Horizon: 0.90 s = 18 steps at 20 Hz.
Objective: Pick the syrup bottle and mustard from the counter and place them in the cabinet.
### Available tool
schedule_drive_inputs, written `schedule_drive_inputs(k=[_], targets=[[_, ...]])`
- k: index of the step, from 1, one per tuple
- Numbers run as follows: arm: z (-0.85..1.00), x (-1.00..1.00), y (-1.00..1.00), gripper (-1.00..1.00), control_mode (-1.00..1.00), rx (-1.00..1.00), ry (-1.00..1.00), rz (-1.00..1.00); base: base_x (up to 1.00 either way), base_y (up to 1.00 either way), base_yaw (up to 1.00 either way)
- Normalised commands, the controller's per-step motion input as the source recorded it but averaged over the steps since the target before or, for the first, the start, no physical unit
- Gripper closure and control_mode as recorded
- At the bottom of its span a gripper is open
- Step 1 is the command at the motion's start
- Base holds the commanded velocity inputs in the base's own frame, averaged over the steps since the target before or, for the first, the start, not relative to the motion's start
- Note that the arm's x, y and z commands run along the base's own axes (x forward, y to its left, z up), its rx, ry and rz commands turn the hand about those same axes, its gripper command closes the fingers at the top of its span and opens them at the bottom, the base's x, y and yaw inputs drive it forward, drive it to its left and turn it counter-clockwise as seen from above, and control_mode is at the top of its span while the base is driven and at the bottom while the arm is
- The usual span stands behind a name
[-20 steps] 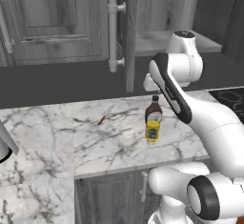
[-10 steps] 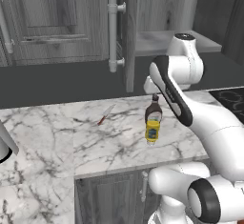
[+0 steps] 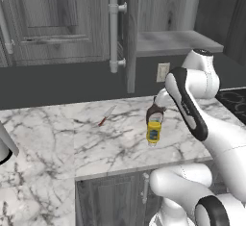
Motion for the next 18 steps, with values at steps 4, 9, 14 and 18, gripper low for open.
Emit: schedule_drive_inputs(k=[4,9,14,18], targets=[[-0.54,-0.31,-0.31,-1.0,-1.0,0.13,0.0,0.07,0.0,0.0,0.0],[-0.45,-0.13,-0.18,-1.0,-1.0,0.12,0.0,0.06,0.0,0.0,0.0],[-0.42,-0.01,-0.08,-1.0,-1.0,0.15,-0.01,0.04,0.0,0.0,0.0],[-0.32,0.02,0.0,-1.0,-1.0,0.16,0.0,0.04,0.0,0.0,0.0]])
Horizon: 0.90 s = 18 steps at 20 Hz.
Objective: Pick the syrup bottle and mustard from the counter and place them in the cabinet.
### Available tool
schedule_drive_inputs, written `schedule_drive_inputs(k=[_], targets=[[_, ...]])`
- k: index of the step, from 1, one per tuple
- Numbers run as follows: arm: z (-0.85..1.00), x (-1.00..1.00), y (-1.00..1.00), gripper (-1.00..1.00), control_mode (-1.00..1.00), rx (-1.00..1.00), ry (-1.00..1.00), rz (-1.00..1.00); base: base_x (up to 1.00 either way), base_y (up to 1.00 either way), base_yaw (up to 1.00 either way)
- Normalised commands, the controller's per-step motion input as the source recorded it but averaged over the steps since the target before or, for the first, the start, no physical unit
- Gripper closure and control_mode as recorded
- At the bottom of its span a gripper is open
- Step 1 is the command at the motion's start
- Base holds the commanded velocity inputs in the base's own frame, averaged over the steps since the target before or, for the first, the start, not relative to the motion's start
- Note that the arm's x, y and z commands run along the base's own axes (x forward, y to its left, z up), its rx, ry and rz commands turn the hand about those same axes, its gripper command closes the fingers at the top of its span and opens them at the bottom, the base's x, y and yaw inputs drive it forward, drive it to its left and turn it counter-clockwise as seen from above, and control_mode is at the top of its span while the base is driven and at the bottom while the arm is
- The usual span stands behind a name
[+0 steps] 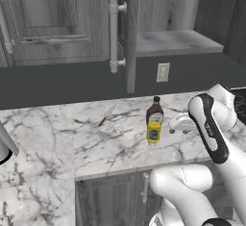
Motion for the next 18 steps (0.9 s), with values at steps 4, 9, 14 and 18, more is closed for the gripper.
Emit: schedule_drive_inputs(k=[4,9,14,18], targets=[[-0.24,0.05,0.0,-1.0,-1.0,0.1,-0.09,0.02,0.0,0.0,0.0],[-0.1,0.09,0.0,-1.0,-1.0,0.04,-0.18,0.03,0.0,0.0,0.0],[-0.13,0.18,0.0,-1.0,-1.0,0.01,-0.18,0.02,0.0,0.0,0.0],[-0.22,0.26,0.0,-1.0,-1.0,0.0,-0.11,0.04,0.0,0.0,0.0]])
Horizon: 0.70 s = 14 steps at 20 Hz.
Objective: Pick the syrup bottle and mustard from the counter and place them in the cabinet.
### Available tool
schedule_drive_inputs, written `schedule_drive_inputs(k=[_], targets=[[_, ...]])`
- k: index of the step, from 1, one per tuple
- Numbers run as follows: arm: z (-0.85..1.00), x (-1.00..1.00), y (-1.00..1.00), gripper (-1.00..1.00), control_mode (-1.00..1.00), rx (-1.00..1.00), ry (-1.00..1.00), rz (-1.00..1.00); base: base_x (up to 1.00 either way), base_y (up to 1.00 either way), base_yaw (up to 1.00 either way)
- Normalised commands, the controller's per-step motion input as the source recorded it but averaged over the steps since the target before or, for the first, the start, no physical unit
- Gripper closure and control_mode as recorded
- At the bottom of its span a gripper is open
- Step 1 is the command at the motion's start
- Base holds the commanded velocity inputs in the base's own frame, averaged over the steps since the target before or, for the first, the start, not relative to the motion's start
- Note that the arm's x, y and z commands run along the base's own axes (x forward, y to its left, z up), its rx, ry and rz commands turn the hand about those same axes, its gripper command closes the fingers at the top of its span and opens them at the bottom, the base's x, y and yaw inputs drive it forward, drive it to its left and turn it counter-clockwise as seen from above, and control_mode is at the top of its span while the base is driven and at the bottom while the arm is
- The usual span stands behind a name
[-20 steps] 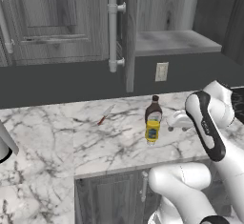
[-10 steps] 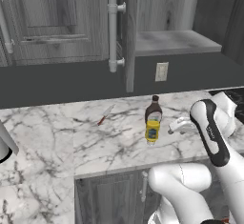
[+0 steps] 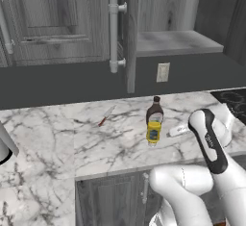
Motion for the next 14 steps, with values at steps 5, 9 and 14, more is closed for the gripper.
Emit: schedule_drive_inputs(k=[5,9,14], targets=[[-0.21,0.32,0.0,-1.0,-1.0,0.0,-0.04,0.07,0.0,0.0,0.0],[-0.15,0.34,0.0,-1.0,-1.0,0.0,0.0,0.1,0.0,0.0,0.0],[-0.14,0.26,-0.04,-1.0,-1.0,0.0,0.0,0.13,0.0,0.0,0.0]])
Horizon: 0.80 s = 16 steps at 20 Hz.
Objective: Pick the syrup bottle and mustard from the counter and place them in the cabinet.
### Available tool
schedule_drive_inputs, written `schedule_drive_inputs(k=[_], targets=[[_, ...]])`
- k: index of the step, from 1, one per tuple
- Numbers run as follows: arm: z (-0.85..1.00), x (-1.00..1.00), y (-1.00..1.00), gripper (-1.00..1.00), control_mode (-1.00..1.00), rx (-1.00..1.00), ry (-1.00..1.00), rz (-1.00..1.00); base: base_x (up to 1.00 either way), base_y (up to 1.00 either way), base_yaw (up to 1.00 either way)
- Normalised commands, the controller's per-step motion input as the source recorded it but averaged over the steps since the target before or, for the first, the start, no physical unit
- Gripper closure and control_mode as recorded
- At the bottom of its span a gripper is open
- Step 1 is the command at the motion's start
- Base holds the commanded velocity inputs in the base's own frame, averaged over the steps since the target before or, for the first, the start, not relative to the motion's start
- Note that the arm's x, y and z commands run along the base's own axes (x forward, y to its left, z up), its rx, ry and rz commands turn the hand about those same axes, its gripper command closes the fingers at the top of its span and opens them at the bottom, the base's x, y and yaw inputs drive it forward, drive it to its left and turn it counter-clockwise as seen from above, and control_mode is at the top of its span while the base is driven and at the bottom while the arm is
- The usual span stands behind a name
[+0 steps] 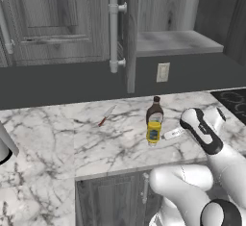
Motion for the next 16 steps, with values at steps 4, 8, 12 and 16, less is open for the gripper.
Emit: schedule_drive_inputs(k=[4,8,12,16], targets=[[-0.13,0.12,-0.07,-1.0,-1.0,0.0,0.0,0.14,0.0,0.0,0.0],[-0.09,0.17,-0.04,-1.0,-1.0,0.0,0.0,0.11,0.0,0.0,0.0],[0.0,0.01,-0.02,-1.0,-1.0,0.0,0.0,0.01,0.0,0.0,0.0],[0.0,0.0,0.0,-1.0,-1.0,0.05,0.0,0.0,0.0,0.0,0.0]])
